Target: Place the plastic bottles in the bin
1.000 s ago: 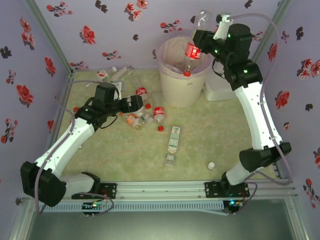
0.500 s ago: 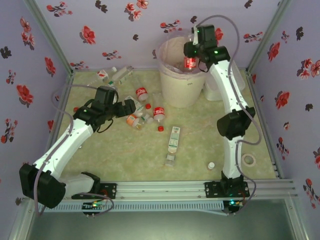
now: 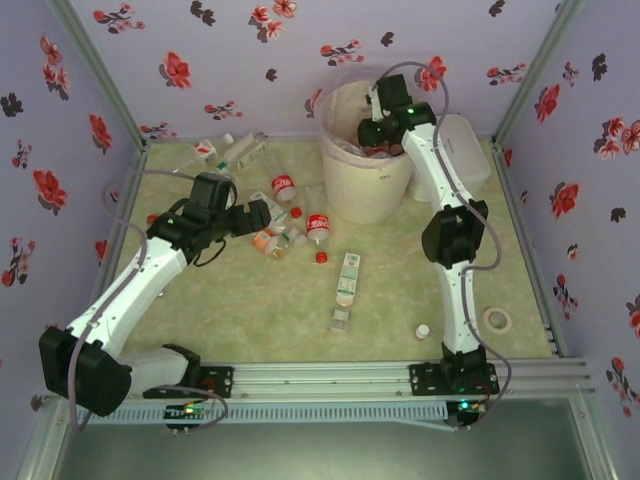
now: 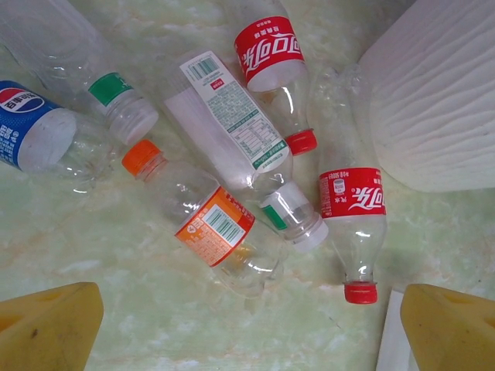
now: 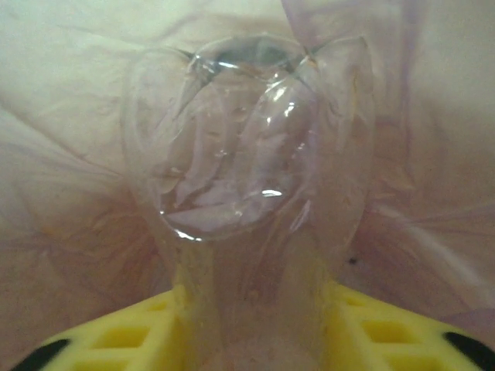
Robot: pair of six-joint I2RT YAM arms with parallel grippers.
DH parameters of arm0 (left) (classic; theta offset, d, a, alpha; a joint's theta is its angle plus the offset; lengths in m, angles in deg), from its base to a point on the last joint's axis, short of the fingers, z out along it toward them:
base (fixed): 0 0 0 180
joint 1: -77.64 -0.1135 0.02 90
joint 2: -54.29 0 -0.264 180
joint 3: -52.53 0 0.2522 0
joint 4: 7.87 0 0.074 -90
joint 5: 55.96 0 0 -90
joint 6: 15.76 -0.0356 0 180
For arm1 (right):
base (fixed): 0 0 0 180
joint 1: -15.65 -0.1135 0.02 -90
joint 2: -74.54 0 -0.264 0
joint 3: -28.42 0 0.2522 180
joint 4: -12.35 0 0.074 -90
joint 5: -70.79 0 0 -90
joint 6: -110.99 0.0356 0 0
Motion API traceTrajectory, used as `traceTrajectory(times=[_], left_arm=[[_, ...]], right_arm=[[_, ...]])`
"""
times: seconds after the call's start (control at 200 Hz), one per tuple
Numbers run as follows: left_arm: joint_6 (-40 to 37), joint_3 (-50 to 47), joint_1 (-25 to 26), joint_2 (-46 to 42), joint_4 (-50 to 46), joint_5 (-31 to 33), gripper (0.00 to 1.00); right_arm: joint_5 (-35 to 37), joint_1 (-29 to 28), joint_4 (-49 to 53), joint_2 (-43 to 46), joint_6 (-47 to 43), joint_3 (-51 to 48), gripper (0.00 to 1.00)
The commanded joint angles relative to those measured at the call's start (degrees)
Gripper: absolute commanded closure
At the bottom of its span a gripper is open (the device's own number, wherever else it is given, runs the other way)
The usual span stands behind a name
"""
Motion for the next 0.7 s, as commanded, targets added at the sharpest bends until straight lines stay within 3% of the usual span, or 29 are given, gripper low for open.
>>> traceTrajectory(times=[0.0, 0.15, 0.33, 0.485, 0.695], left_arm=[[0.32, 1.2, -0.44, 0.62, -1.58, 0.95, 0.0], [-1.61, 3.03, -0.53, 1.46, -4.09, 0.88, 0.0], [-8.65, 12.93, -1.12, 8.49, -15.21, 5.48, 0.0], [-14.02, 17.98, -4.92, 11.91, -15.98, 8.11, 0.0], [-22.06, 26.73, -15.37, 22.09, -13.42, 6.86, 0.0]], right_arm=[[-1.04, 0.22, 3.84, -1.44, -1.11, 0.74, 0.38], [-0.05, -0.02, 4.54, -0.93, -0.51, 2.03, 0.15], [0.45, -0.06, 4.55, 3.6, 1.0, 4.14, 0.01], [-0.37, -0.1, 3.0, 10.3, 1.84, 4.1, 0.0], [-6.62, -0.12, -0.66, 19.62, 4.56, 1.58, 0.0]])
